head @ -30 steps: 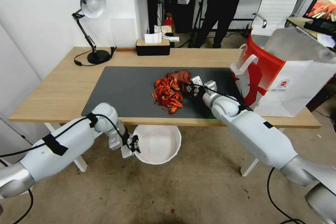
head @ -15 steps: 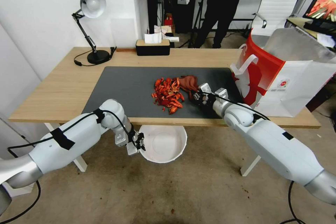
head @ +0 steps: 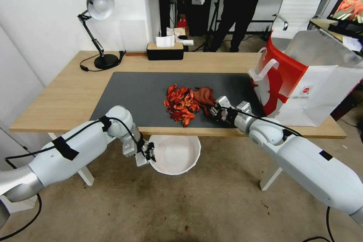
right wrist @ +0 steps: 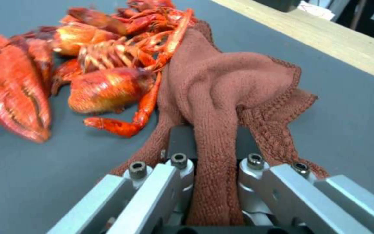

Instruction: Sweep shrimp from table into container with towel, then put container into takeout bag.

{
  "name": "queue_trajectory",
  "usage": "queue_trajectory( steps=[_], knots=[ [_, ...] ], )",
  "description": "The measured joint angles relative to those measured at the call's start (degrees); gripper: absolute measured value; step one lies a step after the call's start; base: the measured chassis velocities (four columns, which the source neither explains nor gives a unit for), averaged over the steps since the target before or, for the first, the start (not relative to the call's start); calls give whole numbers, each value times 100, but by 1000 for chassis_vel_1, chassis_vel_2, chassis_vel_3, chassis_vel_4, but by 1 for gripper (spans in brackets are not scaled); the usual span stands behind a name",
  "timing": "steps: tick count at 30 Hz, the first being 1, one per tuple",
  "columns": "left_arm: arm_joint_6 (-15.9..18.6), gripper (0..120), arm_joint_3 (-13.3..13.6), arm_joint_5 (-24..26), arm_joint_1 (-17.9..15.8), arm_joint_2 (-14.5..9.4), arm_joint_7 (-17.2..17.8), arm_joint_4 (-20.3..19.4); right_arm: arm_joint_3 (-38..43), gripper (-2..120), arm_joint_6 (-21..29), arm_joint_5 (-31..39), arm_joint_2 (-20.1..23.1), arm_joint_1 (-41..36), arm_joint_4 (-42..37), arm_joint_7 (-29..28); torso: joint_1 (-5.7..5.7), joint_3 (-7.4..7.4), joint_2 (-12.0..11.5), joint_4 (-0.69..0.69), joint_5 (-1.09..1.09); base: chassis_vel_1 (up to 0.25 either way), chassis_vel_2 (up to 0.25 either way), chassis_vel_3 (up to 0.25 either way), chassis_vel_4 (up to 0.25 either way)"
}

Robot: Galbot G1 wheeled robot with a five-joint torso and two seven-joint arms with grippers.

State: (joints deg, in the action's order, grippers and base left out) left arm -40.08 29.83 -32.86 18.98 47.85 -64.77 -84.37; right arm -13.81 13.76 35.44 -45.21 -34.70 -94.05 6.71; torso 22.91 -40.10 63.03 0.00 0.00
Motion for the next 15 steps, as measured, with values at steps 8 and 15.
queue_trajectory(
  steps=[8,15],
  knots=[
    [0,0,0,16,2,-38,-6,4,184,5,7,-13,147,-367,-323,59,0,0,0,0,1,0,0,0,0],
    [0,0,-5,21,-1,-73,-9,5,277,5,7,-45,241,-623,-587,74,0,0,0,0,0,0,0,0,0]
  ],
)
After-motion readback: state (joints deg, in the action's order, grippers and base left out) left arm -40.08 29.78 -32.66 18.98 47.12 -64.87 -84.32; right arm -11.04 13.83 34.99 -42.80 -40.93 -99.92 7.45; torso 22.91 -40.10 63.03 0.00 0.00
